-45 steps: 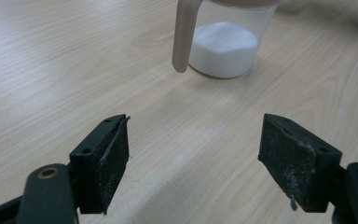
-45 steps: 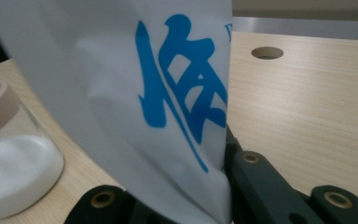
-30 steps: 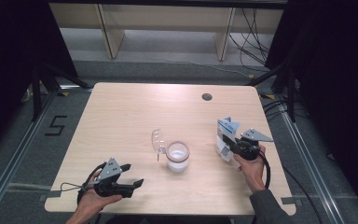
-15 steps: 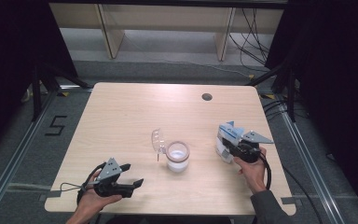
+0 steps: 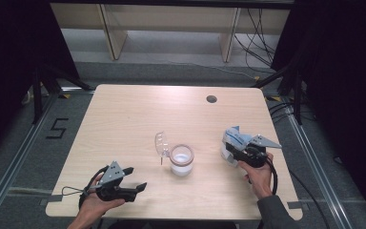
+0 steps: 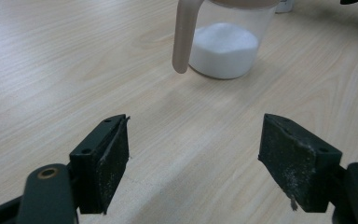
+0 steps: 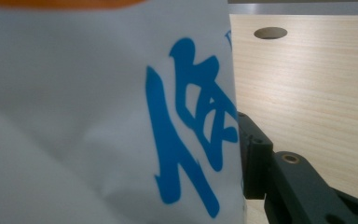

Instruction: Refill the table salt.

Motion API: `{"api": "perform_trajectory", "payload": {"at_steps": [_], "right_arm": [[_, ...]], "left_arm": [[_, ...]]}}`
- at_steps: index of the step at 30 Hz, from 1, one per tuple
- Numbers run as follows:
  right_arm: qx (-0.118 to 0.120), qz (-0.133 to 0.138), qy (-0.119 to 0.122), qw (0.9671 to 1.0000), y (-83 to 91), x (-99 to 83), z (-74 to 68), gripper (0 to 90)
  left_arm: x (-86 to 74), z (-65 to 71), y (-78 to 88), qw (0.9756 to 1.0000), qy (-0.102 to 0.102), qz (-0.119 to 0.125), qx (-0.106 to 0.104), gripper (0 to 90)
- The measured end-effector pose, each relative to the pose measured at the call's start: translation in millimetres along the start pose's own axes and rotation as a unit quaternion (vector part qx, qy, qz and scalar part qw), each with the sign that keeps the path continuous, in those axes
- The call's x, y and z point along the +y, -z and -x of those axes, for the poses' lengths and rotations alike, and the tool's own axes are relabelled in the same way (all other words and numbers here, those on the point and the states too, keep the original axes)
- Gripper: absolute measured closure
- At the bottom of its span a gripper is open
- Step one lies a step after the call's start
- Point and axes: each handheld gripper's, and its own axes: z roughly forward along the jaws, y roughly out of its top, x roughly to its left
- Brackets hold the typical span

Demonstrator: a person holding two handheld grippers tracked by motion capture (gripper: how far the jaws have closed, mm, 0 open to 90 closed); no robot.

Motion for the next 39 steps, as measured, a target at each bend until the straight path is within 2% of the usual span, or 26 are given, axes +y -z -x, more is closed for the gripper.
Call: {"api": "perform_trajectory", "payload": {"at_steps": [2, 4, 5, 6, 7, 8, 12, 14, 15, 16, 18, 19, 20, 21, 25, 26, 27, 28, 29, 30, 33, 34, 35, 37, 38, 39], "right_arm": [[-0.004, -0.005, 0.004, 1.0000, 1.8, 0.0, -0.9, 59.8], [-0.005, 0.009, 0.012, 0.9999, 2.0, 0.9, 1.9, 57.2], [0.000, 0.007, -0.007, 0.9999, 4.2, 1.3, -1.0, 55.8], [-0.002, 0.016, 0.008, 0.9998, 3.7, 1.2, 2.0, 53.2], [0.000, 0.005, 0.001, 1.0000, 6.7, 2.3, 1.7, 51.7], [-0.001, 0.008, -0.019, 0.9998, 7.6, 1.7, -1.9, 50.7], [-0.002, 0.018, -0.001, 0.9998, 8.6, 2.6, -0.3, 44.7], [-0.002, 0.012, -0.010, 0.9999, 10.8, 2.8, -3.3, 43.2], [-0.010, 0.005, 0.001, 0.9999, 11.9, 3.3, -2.4, 42.5], [-0.004, 0.006, -0.004, 1.0000, 12.0, 3.3, -2.4, 41.4], [-0.005, 0.004, -0.029, 0.9995, 13.0, 3.0, -5.6, 41.2], [0.001, 0.011, 0.000, 0.9999, 12.3, 3.2, -0.4, 40.3], [-0.004, 0.013, -0.035, 0.9993, 13.4, 2.7, -6.3, 39.8], [-0.006, 0.015, -0.008, 0.9998, 13.3, 3.5, -2.6, 39.3], [-0.003, 0.020, -0.011, 0.9997, 15.9, 4.4, -5.5, 36.8], [-0.001, 0.020, -0.029, 0.9994, 17.2, 4.3, -8.9, 36.4], [-0.001, 0.019, -0.015, 0.9997, 17.9, 4.9, -6.5, 36.6], [0.002, 0.023, -0.011, 0.9997, 19.1, 5.1, -6.2, 38.7], [-0.003, 0.028, -0.019, 0.9994, 20.9, 5.3, -8.7, 40.5], [-0.005, 0.036, -0.009, 0.9993, 22.0, 5.9, -9.0, 40.4], [0.000, 0.040, -0.007, 0.9992, 26.3, 7.6, -10.7, 38.3], [-0.007, 0.042, -0.008, 0.9991, 26.7, 7.4, -11.1, 38.1], [-0.001, 0.043, -0.025, 0.9987, 28.2, 7.2, -13.9, 37.6], [-0.005, 0.044, -0.009, 0.9990, 30.1, 7.7, -12.1, 36.1], [-0.008, 0.043, -0.024, 0.9987, 31.7, 7.4, -16.0, 35.2], [-0.012, 0.044, -0.015, 0.9989, 32.8, 7.6, -15.4, 34.3]], "left_arm": [[-0.1, -0.1, -0.2, 1.0000, 0.000, 0.001, -0.001, 23.9], [-0.1, 0.0, -0.3, 1.0000, 0.000, 0.001, -0.001, 23.9], [0.0, 0.0, -0.3, 1.0000, 0.000, 0.000, -0.001, 23.9], [-0.1, 0.0, -0.3, 1.0000, 0.000, 0.000, -0.001, 23.9], [0.0, 0.0, -0.3, 1.0000, 0.000, 0.000, -0.001, 23.9], [0.0, 0.0, -0.4, 1.0000, 0.001, 0.000, 0.000, 23.9], [-0.1, -0.2, -0.9, 1.0000, -0.001, 0.001, -0.004, 23.9], [-0.2, 0.3, -0.9, 1.0000, 0.002, 0.000, -0.003, 23.9], [-0.3, 0.1, -1.0, 1.0000, 0.002, 0.000, -0.003, 23.9], [-0.3, 0.2, -1.1, 1.0000, 0.003, 0.001, -0.003, 23.9], [-0.3, 0.3, -0.9, 1.0000, 0.004, 0.002, -0.001, 23.9], [-0.1, 0.6, -0.5, 1.0000, 0.004, -0.001, 0.002, 23.9], [-0.1, 0.5, -0.6, 1.0000, 0.004, 0.000, 0.001, 23.9], [-0.4, 0.1, -1.1, 1.0000, 0.004, 0.003, -0.003, 23.9], [-0.3, 0.1, -1.1, 1.0000, 0.003, 0.002, -0.002, 23.9], [-0.5, -0.2, -1.4, 1.0000, 0.001, 0.002, 0.001, 23.9], [-0.5, 0.4, -1.4, 1.0000, 0.003, 0.003, -0.001, 23.9], [-0.5, 0.3, -1.6, 1.0000, 0.003, 0.004, -0.001, 23.9], [-0.4, 0.3, -1.3, 1.0000, 0.003, 0.002, -0.002, 23.9], [-0.2, 0.4, -1.0, 1.0000, 0.003, 0.001, -0.001, 23.9], [-0.3, 0.1, -1.2, 1.0000, 0.003, 0.000, -0.002, 23.9], [-0.2, 0.3, -1.2, 1.0000, 0.003, -0.001, -0.002, 23.9], [-0.2, 0.3, -1.1, 1.0000, 0.003, -0.001, -0.003, 23.9], [-0.2, 0.3, -1.2, 1.0000, 0.003, 0.000, -0.002, 23.8], [-0.2, 0.2, -1.2, 1.0000, 0.003, 0.000, -0.002, 23.8], [-0.3, 0.4, -1.2, 1.0000, 0.003, 0.001, -0.001, 23.9]]}}
